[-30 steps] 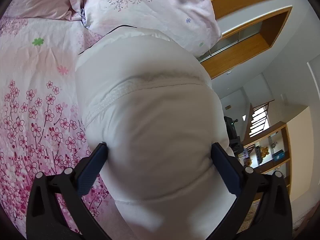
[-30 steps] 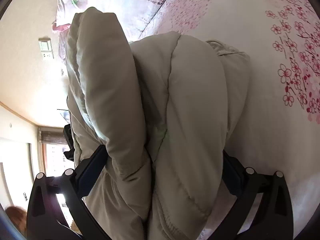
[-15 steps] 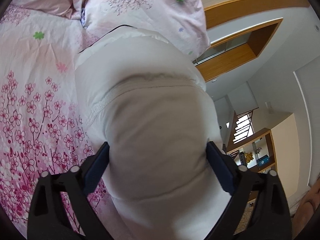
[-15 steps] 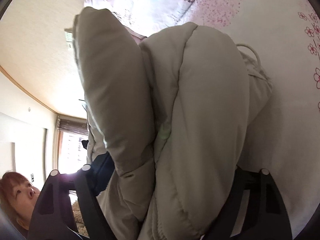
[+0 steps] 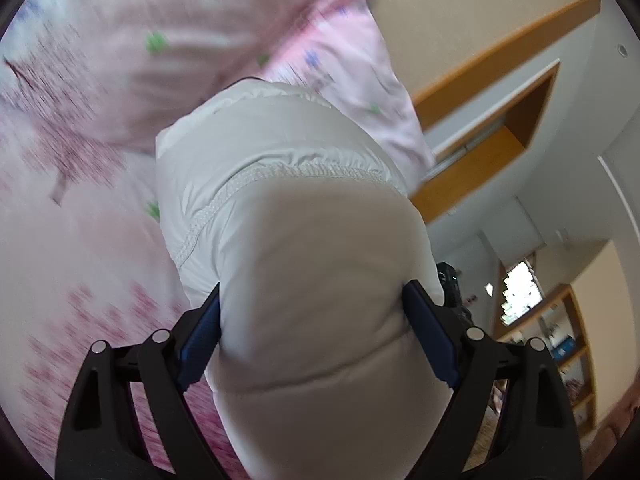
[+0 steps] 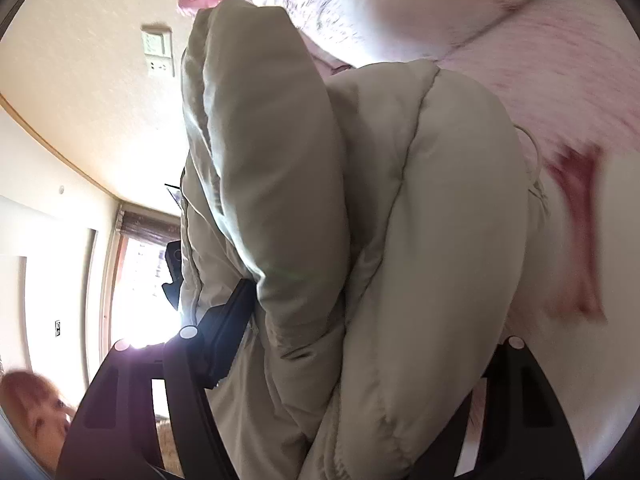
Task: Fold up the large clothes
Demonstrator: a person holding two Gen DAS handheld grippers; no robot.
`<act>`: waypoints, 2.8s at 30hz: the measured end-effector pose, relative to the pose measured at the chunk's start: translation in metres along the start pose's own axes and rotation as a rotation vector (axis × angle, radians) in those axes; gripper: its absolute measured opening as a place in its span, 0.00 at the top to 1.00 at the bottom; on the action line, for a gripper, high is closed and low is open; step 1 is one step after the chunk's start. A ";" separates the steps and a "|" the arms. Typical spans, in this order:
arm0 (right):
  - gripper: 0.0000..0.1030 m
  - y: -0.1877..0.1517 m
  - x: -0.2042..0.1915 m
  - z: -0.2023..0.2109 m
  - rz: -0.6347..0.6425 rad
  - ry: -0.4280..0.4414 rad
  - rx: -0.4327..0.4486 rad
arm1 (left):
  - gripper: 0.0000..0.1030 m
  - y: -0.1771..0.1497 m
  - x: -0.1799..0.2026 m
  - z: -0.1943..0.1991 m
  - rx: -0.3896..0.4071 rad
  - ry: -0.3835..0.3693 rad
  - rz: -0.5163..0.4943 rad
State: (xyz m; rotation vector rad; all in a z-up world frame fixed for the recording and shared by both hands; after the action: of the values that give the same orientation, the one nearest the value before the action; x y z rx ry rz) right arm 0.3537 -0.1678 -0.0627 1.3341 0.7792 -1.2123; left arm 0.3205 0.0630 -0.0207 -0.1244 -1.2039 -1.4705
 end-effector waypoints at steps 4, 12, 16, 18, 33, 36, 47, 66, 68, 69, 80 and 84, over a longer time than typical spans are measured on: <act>0.33 0.023 0.003 -0.033 0.003 -0.025 -0.020 | 0.16 0.023 -0.031 0.014 0.034 0.072 0.009; 0.28 0.026 0.035 -0.048 -0.093 -0.082 -0.017 | 0.15 0.021 -0.076 0.004 0.010 0.158 0.042; 0.21 0.014 0.030 -0.033 -0.076 -0.166 0.017 | 0.13 0.023 -0.073 0.005 0.026 0.201 0.042; 0.20 0.010 0.021 -0.024 -0.036 -0.212 0.047 | 0.13 0.024 -0.068 0.012 0.057 0.254 0.031; 0.75 -0.086 -0.091 -0.026 0.686 -0.560 0.189 | 0.05 -0.029 0.064 0.029 0.260 0.583 -0.495; 0.76 -0.093 -0.062 -0.030 0.630 -0.614 0.134 | 0.05 -0.048 0.067 0.012 0.198 0.607 -0.559; 0.67 -0.074 -0.046 0.004 0.291 -0.353 0.167 | 0.02 -0.081 0.061 -0.015 0.144 0.665 -0.684; 0.88 0.033 0.002 0.024 0.074 -0.491 0.379 | 0.02 -0.070 0.074 -0.010 0.220 0.657 -0.661; 0.89 0.031 0.012 0.027 0.054 -0.548 0.366 | 0.02 -0.067 0.077 -0.006 0.237 0.685 -0.669; 0.90 0.029 0.018 0.030 0.042 -0.568 0.362 | 0.02 -0.064 0.076 -0.002 0.247 0.703 -0.664; 0.81 0.028 0.007 0.028 0.102 -0.617 0.352 | 0.02 -0.027 0.037 0.016 0.246 0.816 -0.516; 0.54 0.008 -0.030 0.044 0.231 -0.653 0.423 | 0.02 -0.030 0.033 0.011 0.232 0.788 -0.494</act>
State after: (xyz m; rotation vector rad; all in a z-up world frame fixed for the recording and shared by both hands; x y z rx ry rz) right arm 0.3448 -0.2056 -0.0259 1.1979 -0.1000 -1.5500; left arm 0.2805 0.0424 -0.0110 0.8893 -0.7520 -1.5483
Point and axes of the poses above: each gripper's, at about its wrist camera, not at the fingertips, and z roughly against the way its jaws point, x to its right, y to its top, the point moved 8 cm from there along -z, roughly the way its jaws point, and after that the axes turned 10 degrees about y, right-handed, at the moved point
